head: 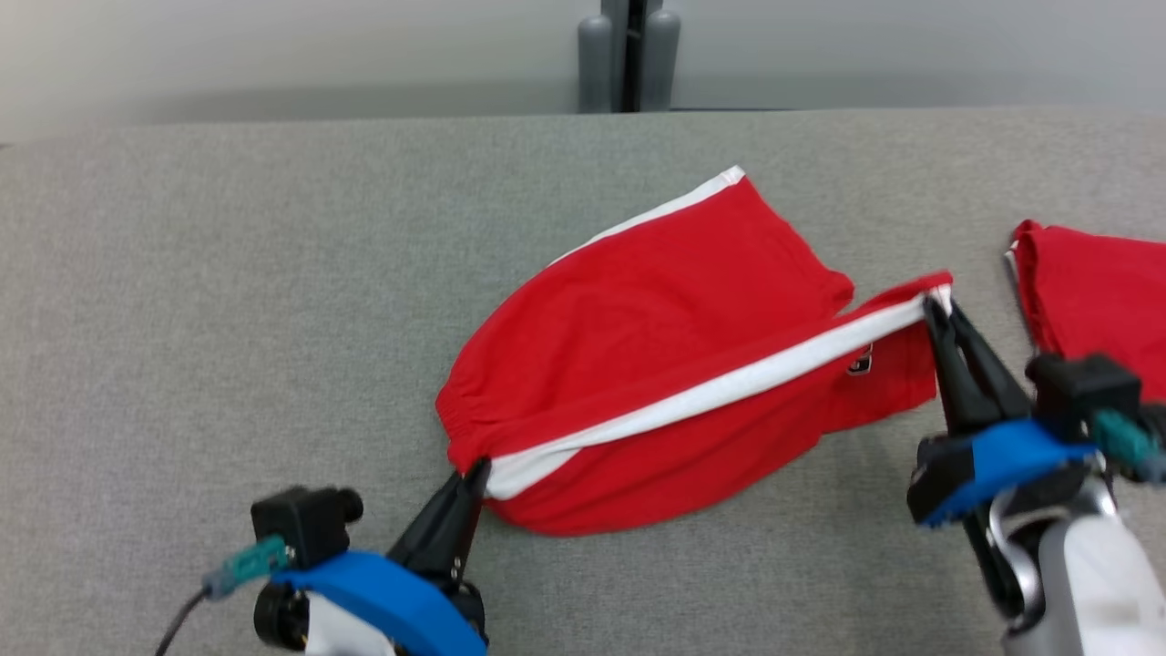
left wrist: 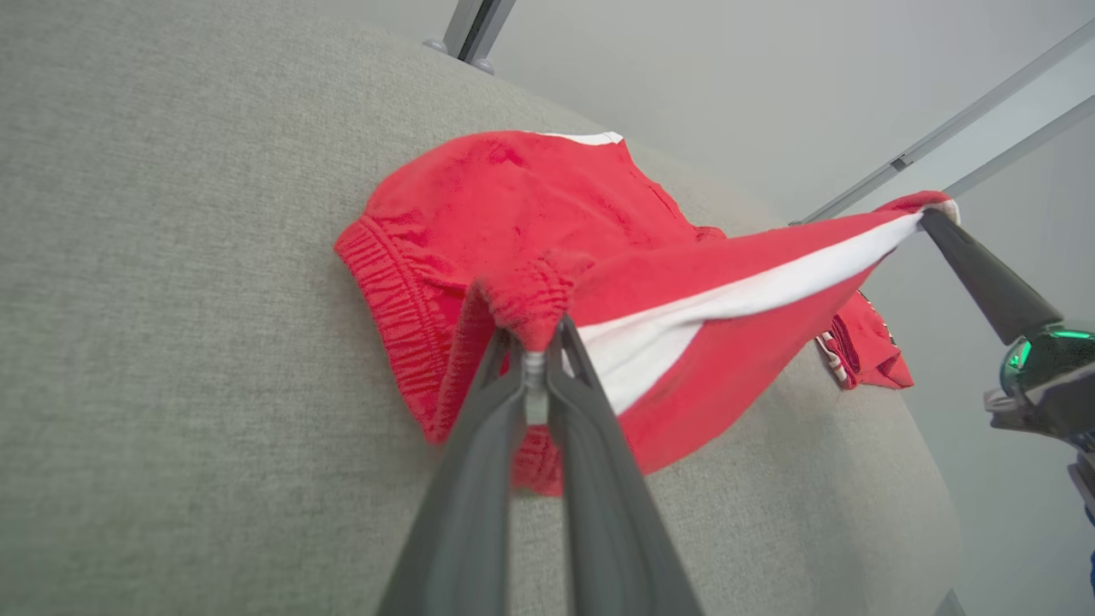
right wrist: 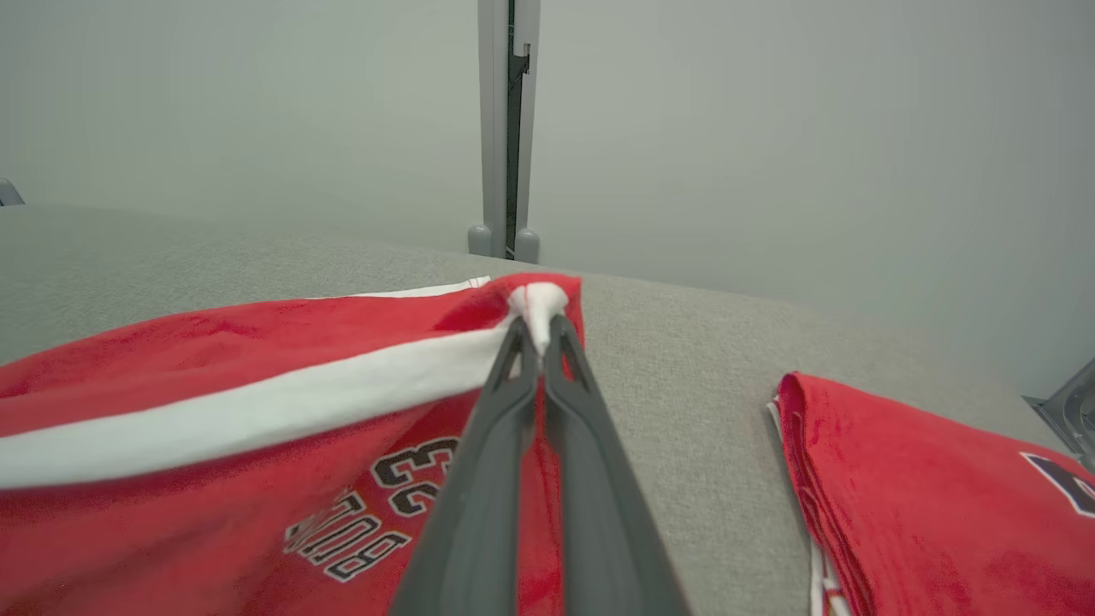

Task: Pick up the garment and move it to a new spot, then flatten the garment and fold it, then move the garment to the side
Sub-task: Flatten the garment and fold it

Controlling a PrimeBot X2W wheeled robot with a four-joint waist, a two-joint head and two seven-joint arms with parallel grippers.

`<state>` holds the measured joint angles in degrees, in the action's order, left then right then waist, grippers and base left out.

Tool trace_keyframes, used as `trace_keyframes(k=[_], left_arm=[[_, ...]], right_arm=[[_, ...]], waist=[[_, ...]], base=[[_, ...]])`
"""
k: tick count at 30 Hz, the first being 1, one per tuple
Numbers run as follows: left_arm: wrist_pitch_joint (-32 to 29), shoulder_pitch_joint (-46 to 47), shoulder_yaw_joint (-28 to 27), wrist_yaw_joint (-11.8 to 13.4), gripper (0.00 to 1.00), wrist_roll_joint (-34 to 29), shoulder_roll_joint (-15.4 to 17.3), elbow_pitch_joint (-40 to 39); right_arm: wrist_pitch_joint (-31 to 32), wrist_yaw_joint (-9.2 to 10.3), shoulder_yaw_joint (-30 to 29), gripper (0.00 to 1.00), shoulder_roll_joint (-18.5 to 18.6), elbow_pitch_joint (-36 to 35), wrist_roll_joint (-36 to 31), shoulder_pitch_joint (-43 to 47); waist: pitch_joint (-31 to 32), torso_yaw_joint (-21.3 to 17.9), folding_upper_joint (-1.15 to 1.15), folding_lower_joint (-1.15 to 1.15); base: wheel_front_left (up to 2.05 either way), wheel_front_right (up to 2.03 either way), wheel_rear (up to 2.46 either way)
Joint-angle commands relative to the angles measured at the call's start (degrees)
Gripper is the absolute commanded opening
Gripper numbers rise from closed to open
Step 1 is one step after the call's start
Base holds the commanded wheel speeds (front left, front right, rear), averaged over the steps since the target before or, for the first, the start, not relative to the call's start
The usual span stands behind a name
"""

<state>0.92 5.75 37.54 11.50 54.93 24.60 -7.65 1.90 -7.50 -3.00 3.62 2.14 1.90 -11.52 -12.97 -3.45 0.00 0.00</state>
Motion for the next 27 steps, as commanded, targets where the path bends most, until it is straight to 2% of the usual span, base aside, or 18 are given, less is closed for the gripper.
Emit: trace_keyframes(k=[1,2,3,8,16,17,18,19,20,21,22,27], left_arm=[[-0.6,1.7,-0.4,-0.4,0.00,-0.1,0.2,0.8],[-2.3,5.0,-0.9,-1.3,0.00,1.6,-0.9,3.1],[-2.3,5.0,-0.9,-1.3,0.00,1.6,-0.9,3.1],[-7.1,14.8,-1.8,-2.4,0.00,2.9,-2.5,9.6],[-11.1,25.0,-2.3,-2.9,0.00,4.1,-6.1,17.9],[-11.1,25.5,-2.2,-3.0,0.00,4.1,-6.4,18.7],[-11.0,26.0,-2.2,-3.2,0.00,4.1,-6.7,19.4],[-10.9,26.5,-2.1,-3.3,0.00,4.2,-7.2,20.0],[-10.7,26.7,-2.1,-3.3,0.05,4.4,-7.7,20.4],[-10.5,26.9,-2.1,-3.5,0.36,4.4,-8.0,20.7],[-10.1,26.9,-2.1,-3.5,1.00,4.3,-8.2,21.0],[-8.0,24.8,-2.4,-3.9,1.00,4.1,-8.4,20.6]], right_arm=[[0.5,0.01,0.1,0.00,1.1,1.1,-0.6,-2.3],[1.7,0.01,0.7,0.00,2.2,4.9,-0.6,-7.1],[1.7,0.01,0.7,0.00,2.2,4.9,-0.6,-7.1],[4.1,0.01,4.2,0.00,6.1,15.1,-1.8,-18.9],[5.0,0.01,7.2,0.00,7.7,29.9,-1.3,-33.1],[4.4,0.01,7.2,0.03,7.6,31.5,-1.5,-34.3],[3.8,0.01,7.2,0.17,7.4,33.1,-1.7,-35.3],[3.1,0.01,7.2,0.39,7.2,34.6,-2.0,-36.2],[2.0,0.01,6.9,1.00,7.1,35.8,-2.3,-37.2],[1.1,0.01,6.8,1.00,6.8,37.2,-2.6,-37.9],[-0.2,0.00,6.7,1.00,6.6,38.4,-2.9,-38.5],[-5.5,0.01,5.2,1.00,5.6,43.4,-4.0,-39.9]], waist=[[-1.5,1.3,0.00,0.00],[-3.0,2.2,0.00,0.00],[-3.0,2.2,0.00,0.00],[-6.8,4.6,0.00,0.00],[-11.1,6.6,0.00,0.00],[-11.2,6.7,0.00,0.00],[-11.4,6.8,0.00,0.00],[-11.5,6.9,0.00,0.00],[-11.5,7.0,0.00,0.00],[-11.6,7.1,0.00,0.00],[-11.6,7.2,0.00,0.00],[-10.8,7.1,0.00,0.00]], base=[[0.00,0.00,0.00],[0.00,0.00,0.00],[0.00,0.00,0.00],[0.00,0.00,0.00],[0.00,0.00,0.00],[0.00,0.00,0.00],[0.00,0.00,0.00],[0.00,0.00,0.00],[0.00,0.00,0.00],[0.00,0.00,0.00],[0.00,0.00,0.00],[0.00,0.00,0.00]])
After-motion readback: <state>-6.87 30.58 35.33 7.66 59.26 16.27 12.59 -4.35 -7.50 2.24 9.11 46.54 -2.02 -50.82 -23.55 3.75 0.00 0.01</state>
